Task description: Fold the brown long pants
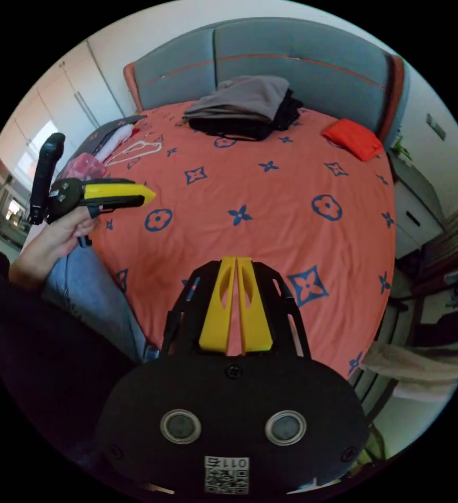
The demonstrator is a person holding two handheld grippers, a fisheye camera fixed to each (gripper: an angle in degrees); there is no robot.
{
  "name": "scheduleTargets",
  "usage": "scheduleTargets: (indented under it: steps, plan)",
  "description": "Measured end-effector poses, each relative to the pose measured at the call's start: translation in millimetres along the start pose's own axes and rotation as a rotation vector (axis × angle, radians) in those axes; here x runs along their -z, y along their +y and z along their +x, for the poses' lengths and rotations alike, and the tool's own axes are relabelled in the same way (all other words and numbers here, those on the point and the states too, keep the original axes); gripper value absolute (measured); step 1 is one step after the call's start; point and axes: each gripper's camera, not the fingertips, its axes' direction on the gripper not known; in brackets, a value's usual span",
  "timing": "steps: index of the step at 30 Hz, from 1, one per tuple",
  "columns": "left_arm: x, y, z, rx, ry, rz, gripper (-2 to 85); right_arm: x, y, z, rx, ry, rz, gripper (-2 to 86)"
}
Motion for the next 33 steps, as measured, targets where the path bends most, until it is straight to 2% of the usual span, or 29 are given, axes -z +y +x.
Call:
scheduleTargets:
  steps: [2, 5, 9, 11, 15, 17, 21, 23, 24, 26, 27, 31, 33]
  plan:
    - [-11, -15, -7, 0.111, 0.172, -0.069, 0.1, -1, 11, 2, -0.044, -0.017, 0.042, 0.2]
    - [-19, -33, -24, 0.286, 0.356, -0.005, 0.2, -1, 13, 6, -0.089, -0.075, 0.107, 0.1]
    - [-35, -59, -35, 0.383, 0.302, 0.044, 0.2, 6, -30, 5, -0.002, -0.041, 0.225, 0.0]
    - [-59, -77, -45, 0.435, 0.306, 0.037, 0.2, 15, -86, 8, 0.036, -0.025, 0.319, 0.0]
    - [-96, -80, -48, 0.441, 0.305, 0.075, 0.2, 5, -192, 9, 0.112, -0.037, 0.334, -0.1]
    - [-121, -88, -48, 0.342, 0.3, 0.048, 0.1, -20, -263, 5, 0.155, 0.025, 0.326, 0.0]
    - [-151, -96, -65, 0.34, 0.403, 0.122, 0.1, -74, -354, -4, 0.216, 0.156, 0.326, 0.1]
    - [-179, -104, -69, 0.345, 0.448, 0.08, 0.0, -119, -390, 1, 0.203, 0.187, 0.337, 0.2]
    - [-186, -105, -68, 0.343, 0.441, 0.057, 0.0, -133, -395, 4, 0.187, 0.199, 0.322, 0.2]
    - [-201, -109, -67, 0.339, 0.462, 0.049, -0.1, -211, -401, 27, 0.125, 0.198, 0.085, 0.2]
    - [-202, -110, -68, 0.339, 0.476, 0.056, -0.1, -225, -398, 31, 0.12, 0.187, 0.055, 0.2]
    - [-221, -105, -85, 0.425, 0.658, 0.081, -0.1, -243, -373, 33, 0.136, 0.243, 0.158, 0.5]
    - [-222, -106, -87, 0.437, 0.688, 0.08, -0.2, -228, -361, 35, 0.166, 0.207, 0.212, 0.6]
